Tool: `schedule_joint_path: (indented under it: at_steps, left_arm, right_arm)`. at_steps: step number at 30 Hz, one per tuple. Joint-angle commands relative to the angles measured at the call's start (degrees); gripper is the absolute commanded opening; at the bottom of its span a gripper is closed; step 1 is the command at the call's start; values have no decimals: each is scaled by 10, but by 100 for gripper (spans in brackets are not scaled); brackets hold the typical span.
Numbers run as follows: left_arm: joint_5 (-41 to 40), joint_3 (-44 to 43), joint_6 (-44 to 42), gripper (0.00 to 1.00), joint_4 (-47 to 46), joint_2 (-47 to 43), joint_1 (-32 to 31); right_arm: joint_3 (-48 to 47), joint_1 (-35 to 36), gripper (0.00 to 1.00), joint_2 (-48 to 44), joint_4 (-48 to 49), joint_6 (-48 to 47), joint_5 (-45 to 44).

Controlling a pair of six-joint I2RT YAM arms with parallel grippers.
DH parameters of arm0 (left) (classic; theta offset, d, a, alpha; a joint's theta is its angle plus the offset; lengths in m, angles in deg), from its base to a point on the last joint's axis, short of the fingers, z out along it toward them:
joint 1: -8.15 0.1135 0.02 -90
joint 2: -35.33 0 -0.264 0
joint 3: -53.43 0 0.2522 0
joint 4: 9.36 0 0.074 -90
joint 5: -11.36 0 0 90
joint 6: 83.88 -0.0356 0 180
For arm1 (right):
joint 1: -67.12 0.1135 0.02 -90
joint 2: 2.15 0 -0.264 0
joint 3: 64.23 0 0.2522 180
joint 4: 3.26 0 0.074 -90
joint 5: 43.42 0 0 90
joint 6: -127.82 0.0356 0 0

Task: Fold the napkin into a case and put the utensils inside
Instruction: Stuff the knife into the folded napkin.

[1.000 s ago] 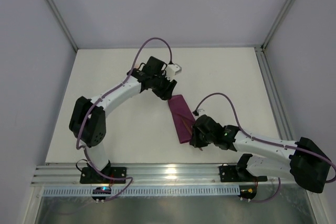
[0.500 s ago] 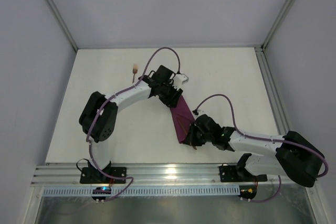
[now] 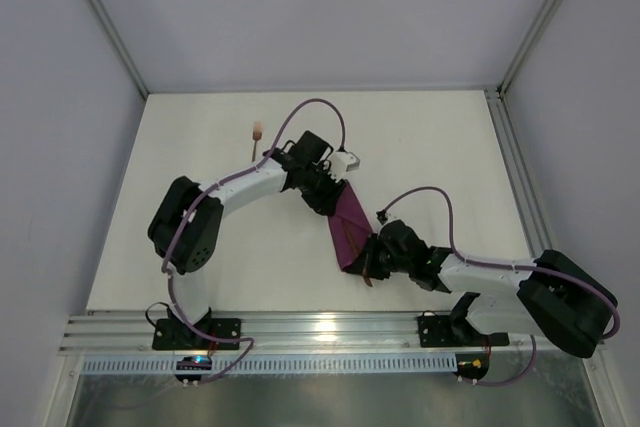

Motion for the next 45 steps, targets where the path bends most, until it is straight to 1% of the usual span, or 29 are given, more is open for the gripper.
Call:
schedule_joint_path:
  at_steps: [1,2,7,10,12,16,20,22,23,26,27,32,36,40,42,45]
  left_arm:
    - [50,1,-17,39,37,-34,-13]
    - [50,1,-12,39,43,-34,-14]
    - [28,-4,-7,39,55,-36,-14]
    - [31,-4,-8,39,56,-40,-15]
    - [32,-3,-9,39,59,-40,-14]
    - [42,-3,-8,38,62,-31,-14]
    - [42,-4,-5,39,67,-25,-14]
    - [42,-4,-8,38,68,-26,-14]
    - [44,-4,-8,38,68,-27,-14]
    - [59,-6,-8,37,71,-26,-14]
    - [64,-6,-8,36,74,-26,-15]
    - [73,-13,-4,34,94,-30,-21]
    - [26,-13,-8,35,86,-39,-23]
    - [11,-15,-10,35,73,-31,-23]
    - [12,-15,-10,36,67,-28,-23]
    - [3,-15,-11,36,67,-24,-23]
  right_arm:
    - [4,-2,10,-23,33,22,-3]
    - [7,-3,12,-27,36,36,-7]
    - [14,-4,11,-49,38,62,-51]
    - [-5,-6,8,-55,14,53,-47]
    - [-9,-5,8,-63,-4,51,-41]
    - [8,-5,10,-84,-11,66,-47]
    - [10,-5,22,-88,-19,77,-34]
    - [11,-6,22,-92,-28,78,-30]
    - [13,-6,22,-93,-27,79,-30]
    - [15,-5,9,-99,-25,84,-38]
    - [12,-5,3,-100,-19,85,-40]
    - [1,-5,3,-130,-23,110,-65]
    - [24,-5,3,-151,-10,144,-91]
    - [30,-5,3,-133,10,149,-94]
    - [34,-5,3,-123,38,154,-94]
    - [21,-6,3,-96,55,149,-88]
